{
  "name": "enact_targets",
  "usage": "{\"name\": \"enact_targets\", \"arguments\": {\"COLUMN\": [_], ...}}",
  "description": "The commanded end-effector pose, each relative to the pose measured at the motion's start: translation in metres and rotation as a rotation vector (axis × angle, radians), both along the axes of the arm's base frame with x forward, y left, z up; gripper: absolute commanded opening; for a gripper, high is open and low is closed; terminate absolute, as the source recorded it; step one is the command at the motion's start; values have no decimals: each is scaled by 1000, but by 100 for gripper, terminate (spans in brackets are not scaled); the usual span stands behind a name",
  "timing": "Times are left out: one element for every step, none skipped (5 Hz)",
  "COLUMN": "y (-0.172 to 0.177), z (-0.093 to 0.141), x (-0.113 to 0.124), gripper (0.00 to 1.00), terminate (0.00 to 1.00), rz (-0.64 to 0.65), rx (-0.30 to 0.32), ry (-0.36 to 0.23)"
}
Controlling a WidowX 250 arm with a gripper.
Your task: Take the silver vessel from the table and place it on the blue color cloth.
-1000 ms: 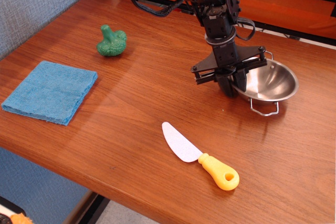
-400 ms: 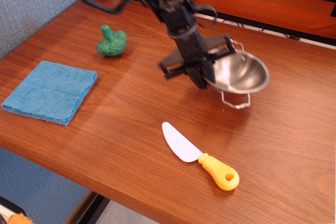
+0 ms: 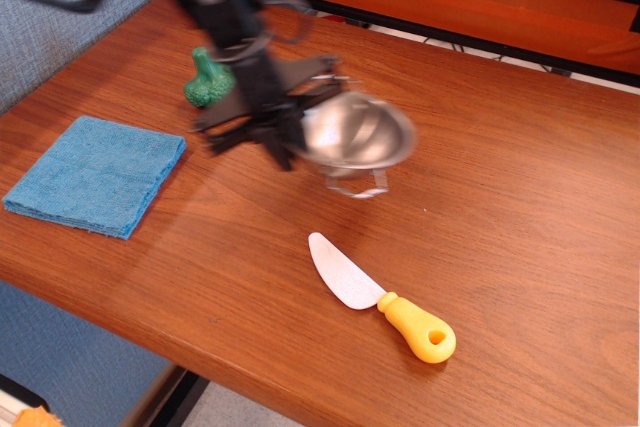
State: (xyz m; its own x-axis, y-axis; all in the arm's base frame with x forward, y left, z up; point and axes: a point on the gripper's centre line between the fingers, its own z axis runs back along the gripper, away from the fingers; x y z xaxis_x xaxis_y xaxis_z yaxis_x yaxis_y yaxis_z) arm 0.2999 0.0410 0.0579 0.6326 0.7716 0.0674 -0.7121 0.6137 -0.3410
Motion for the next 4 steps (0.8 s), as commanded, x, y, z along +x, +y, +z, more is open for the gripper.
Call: {"name": "enact_targets", "arguments": {"y": [60,95,128,146], "z": [8,2,4,-2], "x": [-68,-85,-96,-101], "gripper": [0,0,0,0], "terminate": [0,0,0,0], "rz": [306,451,550,629], "rx": [17,31,49,74], "ry": [16,46,53,46]}}
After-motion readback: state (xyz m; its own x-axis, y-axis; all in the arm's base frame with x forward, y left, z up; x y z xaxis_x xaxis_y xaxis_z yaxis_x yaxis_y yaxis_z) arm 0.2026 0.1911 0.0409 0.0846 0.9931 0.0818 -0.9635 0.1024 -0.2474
